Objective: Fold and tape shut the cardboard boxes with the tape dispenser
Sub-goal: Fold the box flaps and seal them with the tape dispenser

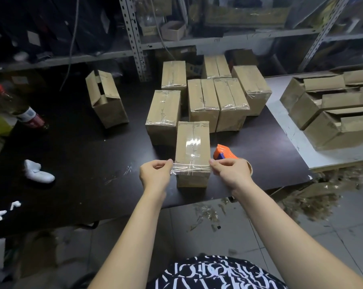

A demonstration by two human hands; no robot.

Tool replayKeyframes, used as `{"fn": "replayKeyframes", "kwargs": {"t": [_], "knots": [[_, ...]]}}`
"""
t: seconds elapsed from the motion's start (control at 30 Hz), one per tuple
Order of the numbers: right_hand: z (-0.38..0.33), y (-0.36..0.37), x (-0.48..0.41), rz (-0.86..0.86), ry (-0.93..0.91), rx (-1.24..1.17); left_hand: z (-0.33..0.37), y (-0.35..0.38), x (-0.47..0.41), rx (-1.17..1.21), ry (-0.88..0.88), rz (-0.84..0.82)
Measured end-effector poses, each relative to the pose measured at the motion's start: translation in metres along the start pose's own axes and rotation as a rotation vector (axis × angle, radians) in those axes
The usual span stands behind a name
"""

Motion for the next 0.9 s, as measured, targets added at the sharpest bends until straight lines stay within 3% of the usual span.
{"fn": "replayKeyframes", "kwargs": {"t": [0.33,0.53,0.67,0.8,0.9], "knots": [[0.023,0.002,-0.006,0.015,0.105,-0.065,-0.015,0.014,0.006,0.08,-0.116,-0.068],[0.051,0.011,-0.003,-0.016,0.404,-0.255,-0.03,0.016,0.009,0.087,-0.115,-0.044],[0.066,0.042,0.018,-0.233,0.676,-0.552,-0.037,0.025,0.012,0.05,-0.125,-0.05],[0.07,0.054,0.018,-0.326,0.616,-0.572,-0.047,0.039,0.013,0.056,-0.228,-0.175],[0.071,0.041,-0.001,-0.233,0.455,-0.463,-0.04,0.037,0.002,0.009,-0.113,-0.207]]}}
Point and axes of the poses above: each hand's wrist, its own x-axis away from the middle knuckle, its own y-axis out of the palm, z = x × y, the point moved 9 cm from there along -x, towards the middle knuckle, and after that the axes turned 7 degrees about z, right-handed, at the moved point
